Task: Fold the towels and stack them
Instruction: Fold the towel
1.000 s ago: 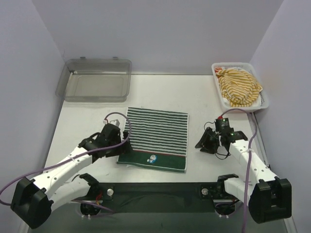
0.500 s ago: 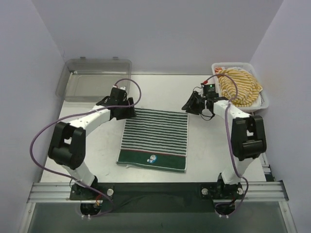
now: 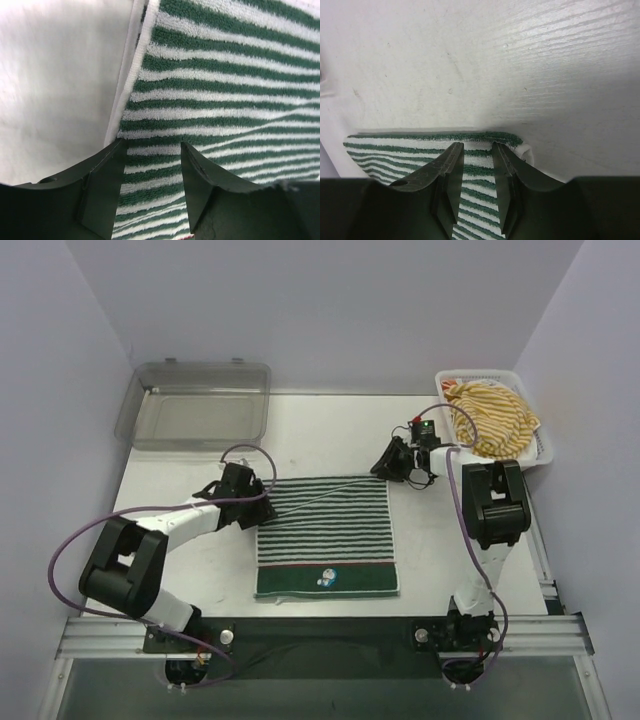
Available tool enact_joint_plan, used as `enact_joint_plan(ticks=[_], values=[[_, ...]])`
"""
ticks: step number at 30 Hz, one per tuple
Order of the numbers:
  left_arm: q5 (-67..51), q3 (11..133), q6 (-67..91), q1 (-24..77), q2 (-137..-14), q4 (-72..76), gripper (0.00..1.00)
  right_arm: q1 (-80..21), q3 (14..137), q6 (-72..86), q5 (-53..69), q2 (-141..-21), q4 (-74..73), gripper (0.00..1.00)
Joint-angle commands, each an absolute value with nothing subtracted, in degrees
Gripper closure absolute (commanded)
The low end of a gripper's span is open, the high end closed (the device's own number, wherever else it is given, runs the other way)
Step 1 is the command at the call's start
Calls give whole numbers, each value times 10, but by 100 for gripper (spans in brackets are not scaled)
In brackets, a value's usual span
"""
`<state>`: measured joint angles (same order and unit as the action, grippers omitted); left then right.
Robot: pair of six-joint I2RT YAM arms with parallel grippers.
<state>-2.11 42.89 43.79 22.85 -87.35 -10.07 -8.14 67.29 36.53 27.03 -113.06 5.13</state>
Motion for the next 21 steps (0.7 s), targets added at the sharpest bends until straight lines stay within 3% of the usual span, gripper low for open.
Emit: enact_joint_plan(ticks=[1,4,6,8,11,21], values=[[-14,404,483,243,-819,-112,41,-73,675,313,251,-1105,25,69],[10,430,444,239,-782,-139,32,-73,690,288,270,-1084,13,68],[38,466,392,227,-777,-151,21,-74,698,264,274,-1063,3,63],[47,496,340,208,-792,-151,17,-74,708,239,266,-1048,3,57],[52,558,275,200,-844,-144,16,-74,721,207,246,-1036,-32,49],[26,688,191,200,-1021,-139,28,-66,719,177,212,-1041,-62,48]])
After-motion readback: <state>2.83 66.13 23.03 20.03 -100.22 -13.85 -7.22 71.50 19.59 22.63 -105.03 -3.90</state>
